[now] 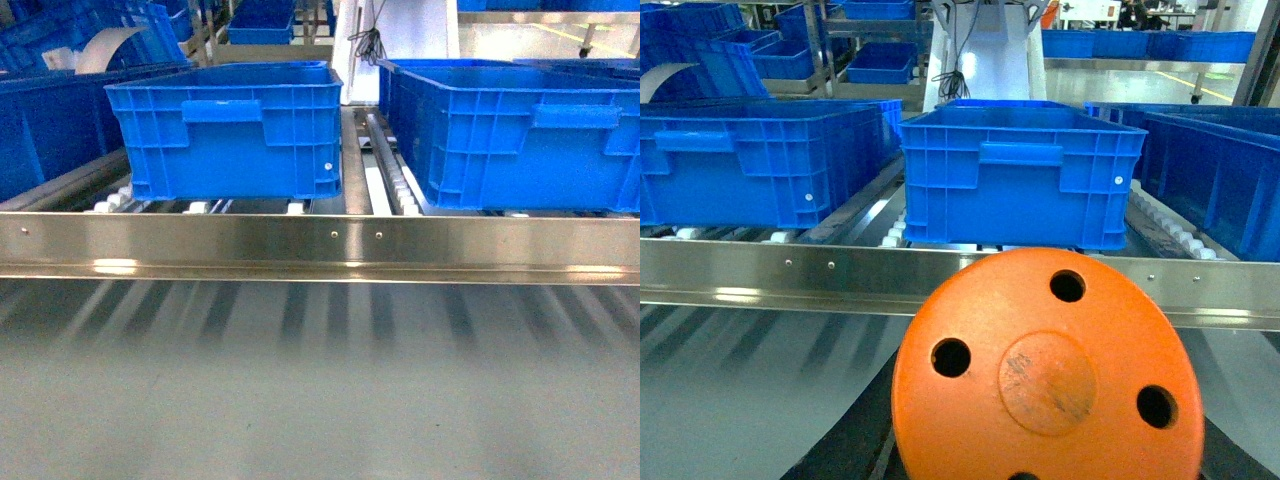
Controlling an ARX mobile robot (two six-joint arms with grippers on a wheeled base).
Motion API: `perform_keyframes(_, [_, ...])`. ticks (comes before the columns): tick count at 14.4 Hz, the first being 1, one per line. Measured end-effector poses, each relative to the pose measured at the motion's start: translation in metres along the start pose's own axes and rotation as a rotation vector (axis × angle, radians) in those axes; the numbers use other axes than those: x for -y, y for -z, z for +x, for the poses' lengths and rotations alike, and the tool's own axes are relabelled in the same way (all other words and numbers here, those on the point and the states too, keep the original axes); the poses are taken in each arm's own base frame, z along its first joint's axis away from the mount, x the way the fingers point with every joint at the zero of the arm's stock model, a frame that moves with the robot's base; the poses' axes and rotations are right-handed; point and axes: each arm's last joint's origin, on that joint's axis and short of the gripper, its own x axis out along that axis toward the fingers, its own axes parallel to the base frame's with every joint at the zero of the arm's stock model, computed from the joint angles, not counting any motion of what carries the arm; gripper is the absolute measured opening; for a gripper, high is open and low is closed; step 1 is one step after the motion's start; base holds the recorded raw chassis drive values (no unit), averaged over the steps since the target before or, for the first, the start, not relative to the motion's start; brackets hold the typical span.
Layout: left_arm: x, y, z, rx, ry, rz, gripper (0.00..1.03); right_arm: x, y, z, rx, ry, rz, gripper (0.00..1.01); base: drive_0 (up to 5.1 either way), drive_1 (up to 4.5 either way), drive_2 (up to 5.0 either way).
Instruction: Sort blue parts and orange caps into right shelf containers
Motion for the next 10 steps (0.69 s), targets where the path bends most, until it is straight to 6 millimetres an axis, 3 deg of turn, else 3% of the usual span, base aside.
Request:
perform_keyframes(1, [0.0, 0.0, 0.0, 0.0, 0.0, 0.0, 0.43, 0.0, 0.0, 0.0, 0.0, 0.0, 0.0, 0.44, 0.0, 0.0, 0.0])
perform_keyframes(10, [0.0, -0.0001, 0.0, 0.0, 0.0, 0.0, 0.43, 0.0, 0.0001, 0.0, -0.001, 0.0, 0.0, 0.44, 0.0, 4.21, -4.2])
